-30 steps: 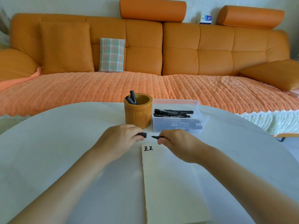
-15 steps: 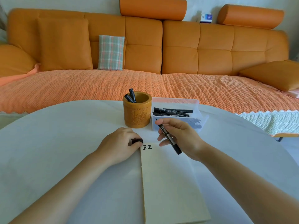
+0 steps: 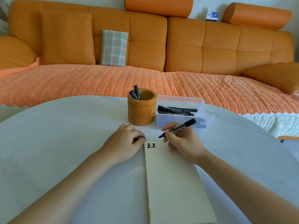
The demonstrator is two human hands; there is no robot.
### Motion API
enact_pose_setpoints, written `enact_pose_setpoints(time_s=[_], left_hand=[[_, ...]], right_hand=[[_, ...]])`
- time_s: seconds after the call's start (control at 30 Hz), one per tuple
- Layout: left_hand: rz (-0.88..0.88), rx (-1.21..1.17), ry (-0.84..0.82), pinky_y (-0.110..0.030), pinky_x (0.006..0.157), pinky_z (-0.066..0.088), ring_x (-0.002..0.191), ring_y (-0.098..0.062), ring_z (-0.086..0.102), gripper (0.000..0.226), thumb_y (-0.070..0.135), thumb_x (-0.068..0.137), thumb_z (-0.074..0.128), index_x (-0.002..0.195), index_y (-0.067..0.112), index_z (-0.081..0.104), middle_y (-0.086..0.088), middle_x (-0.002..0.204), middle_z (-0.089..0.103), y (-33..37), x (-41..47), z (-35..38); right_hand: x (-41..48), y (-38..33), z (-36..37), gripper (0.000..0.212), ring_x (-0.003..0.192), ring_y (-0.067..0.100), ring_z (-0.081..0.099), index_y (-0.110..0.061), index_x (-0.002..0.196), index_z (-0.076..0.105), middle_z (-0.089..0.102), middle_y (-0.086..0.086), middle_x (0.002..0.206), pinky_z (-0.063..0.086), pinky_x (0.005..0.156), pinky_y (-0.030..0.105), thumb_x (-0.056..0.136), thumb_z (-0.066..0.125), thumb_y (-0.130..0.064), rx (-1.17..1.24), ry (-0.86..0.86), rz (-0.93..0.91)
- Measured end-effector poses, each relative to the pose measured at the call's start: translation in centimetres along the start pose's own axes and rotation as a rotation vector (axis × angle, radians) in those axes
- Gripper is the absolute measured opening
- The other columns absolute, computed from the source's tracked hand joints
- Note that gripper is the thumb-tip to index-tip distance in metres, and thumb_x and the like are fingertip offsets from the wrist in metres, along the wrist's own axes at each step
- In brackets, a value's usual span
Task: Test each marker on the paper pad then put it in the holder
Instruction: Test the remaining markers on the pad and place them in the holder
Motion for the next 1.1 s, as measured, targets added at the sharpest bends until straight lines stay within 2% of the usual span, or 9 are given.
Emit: enact_pose_setpoints(time_s=[0.07,0.13,0.23,0.3,0.4,0.67,0.77,0.9,1.1], left_hand=[[0.013,-0.059,-0.043,-0.026,0.096,0.038,0.113,-0.004,0.037,0.06,0.07,0.076,0.047,0.124,0.036,0.062,0.018,0.107,0.052,0.5,-0.2,0.2],[0.038,-0.072,-0.088,-0.026,0.099,0.036,0.115,-0.001,0.034,0.072,0.079,0.065,0.05,0.126,0.041,0.058,0.021,0.111,0.05,0.9,-0.3,0.6],[0.037,-0.084,-0.1,-0.03,0.101,0.037,0.113,0.0,0.035,0.068,0.079,0.06,0.059,0.118,0.043,0.063,0.023,0.108,0.048,0.9,-0.3,1.0],[0.029,-0.105,-0.089,-0.03,0.101,0.037,0.112,0.0,0.035,0.059,0.073,0.063,0.067,0.115,0.043,0.065,0.023,0.107,0.048,0.8,-0.3,1.0],[0.024,-0.107,-0.085,-0.028,0.099,0.037,0.112,0.0,0.035,0.052,0.066,0.068,0.073,0.114,0.043,0.065,0.022,0.107,0.048,0.7,-0.3,1.0],[0.025,-0.088,-0.098,-0.027,0.097,0.037,0.112,0.0,0.034,0.057,0.072,0.065,0.067,0.113,0.043,0.065,0.024,0.106,0.047,0.6,-0.3,1.1],[0.023,-0.094,-0.101,-0.027,0.098,0.037,0.111,0.001,0.034,0.066,0.08,0.057,0.058,0.111,0.043,0.066,0.025,0.105,0.047,0.7,-0.3,1.1],[0.019,-0.091,-0.106,-0.028,0.098,0.038,0.111,0.001,0.034,0.068,0.081,0.056,0.055,0.111,0.042,0.066,0.024,0.106,0.048,0.8,-0.3,1.1],[0.006,-0.082,-0.117,-0.029,0.098,0.038,0.112,0.001,0.034,0.054,0.069,0.068,0.071,0.114,0.041,0.066,0.023,0.108,0.047,0.7,-0.2,1.2]], right_hand=[[-0.1,0.0,-0.1,0.009,0.052,0.024,0.059,-0.009,0.091,0.063,0.071,0.017,0.079,0.042,0.048,0.021,0.09,0.059,-0.001,0.006,0.016,0.016],[-0.1,0.1,0.0,0.008,0.054,0.022,0.061,-0.008,0.085,0.061,0.072,0.021,0.083,0.045,0.049,0.023,0.087,0.066,-0.003,-0.006,0.012,0.029],[0.1,0.5,0.1,0.015,0.05,0.02,0.058,-0.009,0.075,0.059,0.07,0.021,0.074,0.044,0.048,0.025,0.083,0.071,-0.005,-0.078,-0.014,0.041],[0.2,0.7,0.1,0.02,0.047,0.02,0.052,-0.01,0.07,0.057,0.063,0.015,0.06,0.041,0.045,0.025,0.082,0.072,-0.008,-0.12,-0.02,0.047],[0.2,1.0,0.1,0.021,0.044,0.019,0.047,-0.008,0.07,0.053,0.055,0.007,0.053,0.037,0.045,0.024,0.083,0.07,-0.006,-0.133,-0.021,0.051],[0.2,1.0,0.4,0.023,0.047,0.02,0.048,-0.015,0.068,0.053,0.056,0.008,0.056,0.037,0.046,0.028,0.084,0.068,-0.009,-0.11,-0.044,0.035],[0.1,1.0,0.4,0.021,0.048,0.017,0.049,-0.012,0.07,0.054,0.057,0.005,0.056,0.038,0.046,0.026,0.084,0.07,-0.01,-0.129,-0.049,0.032],[0.1,0.9,0.4,0.022,0.053,0.013,0.05,-0.013,0.068,0.055,0.059,0.002,0.062,0.04,0.051,0.027,0.083,0.072,-0.014,-0.199,-0.043,0.019],[0.1,0.9,0.3,0.028,0.052,0.01,0.046,-0.02,0.063,0.05,0.054,-0.007,0.058,0.038,0.051,0.024,0.082,0.07,-0.014,-0.23,-0.029,0.006]])
Point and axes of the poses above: each hand's wrist, its own x-axis towards the middle knuckle, its own z-axis out of the palm, y = z × x, the point moved 7 cm from there along x, towards the middle knuckle
